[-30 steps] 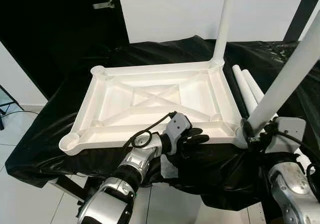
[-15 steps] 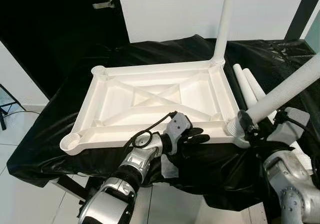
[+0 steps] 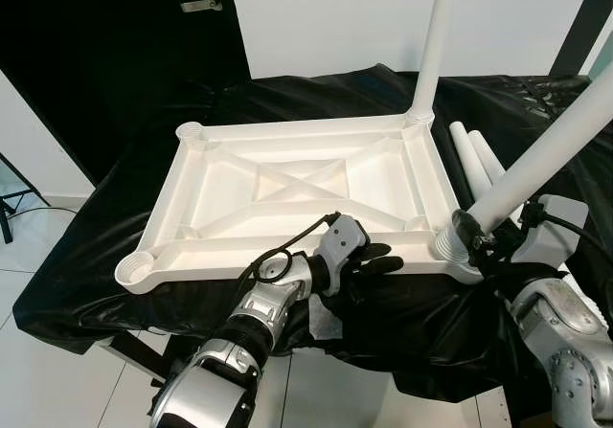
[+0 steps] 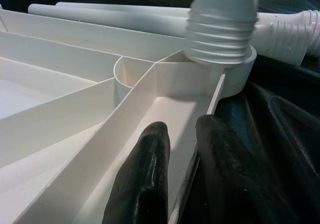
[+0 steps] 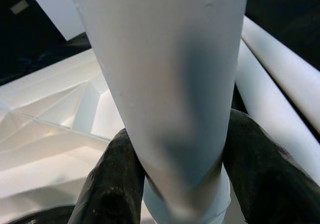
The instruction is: Building children table
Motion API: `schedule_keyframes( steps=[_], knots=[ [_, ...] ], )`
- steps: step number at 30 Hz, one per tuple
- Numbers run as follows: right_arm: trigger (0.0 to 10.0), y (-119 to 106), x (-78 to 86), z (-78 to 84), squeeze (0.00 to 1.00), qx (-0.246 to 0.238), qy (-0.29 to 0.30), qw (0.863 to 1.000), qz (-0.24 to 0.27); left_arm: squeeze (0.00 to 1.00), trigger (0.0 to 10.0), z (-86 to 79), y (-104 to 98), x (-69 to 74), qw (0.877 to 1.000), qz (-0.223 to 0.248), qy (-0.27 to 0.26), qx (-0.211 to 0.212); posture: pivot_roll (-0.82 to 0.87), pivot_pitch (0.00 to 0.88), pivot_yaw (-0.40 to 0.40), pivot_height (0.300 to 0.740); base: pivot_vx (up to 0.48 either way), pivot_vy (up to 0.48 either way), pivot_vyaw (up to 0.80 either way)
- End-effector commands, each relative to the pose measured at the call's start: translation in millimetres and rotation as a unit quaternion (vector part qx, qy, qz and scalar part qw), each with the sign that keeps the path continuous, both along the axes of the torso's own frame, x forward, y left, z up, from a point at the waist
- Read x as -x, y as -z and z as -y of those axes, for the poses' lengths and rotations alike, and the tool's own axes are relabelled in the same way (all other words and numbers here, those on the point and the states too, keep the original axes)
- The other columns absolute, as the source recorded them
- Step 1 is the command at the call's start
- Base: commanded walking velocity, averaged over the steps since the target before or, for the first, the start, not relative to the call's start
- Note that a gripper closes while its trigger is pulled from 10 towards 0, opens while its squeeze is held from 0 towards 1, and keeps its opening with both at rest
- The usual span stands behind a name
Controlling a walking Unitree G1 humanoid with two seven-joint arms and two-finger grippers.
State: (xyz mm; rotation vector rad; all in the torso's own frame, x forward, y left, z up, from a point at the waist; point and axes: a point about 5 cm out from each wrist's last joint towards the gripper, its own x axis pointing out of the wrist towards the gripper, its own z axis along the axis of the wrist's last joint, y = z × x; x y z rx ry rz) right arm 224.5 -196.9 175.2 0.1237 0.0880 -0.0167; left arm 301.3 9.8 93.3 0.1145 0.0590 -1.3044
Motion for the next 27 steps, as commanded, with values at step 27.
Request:
schedule_keyframes(
  steps=[27],
  knots=[
    [10.0,5,14.8,13.0,0.00,0.063,0.037,0.997,-0.026,0.00,10.0,3.4,19,10.3,0.999,-0.034,0.020,-0.030,-0.25,0.000,0.048,0.740,0.000,0.000,0.00]
  ],
)
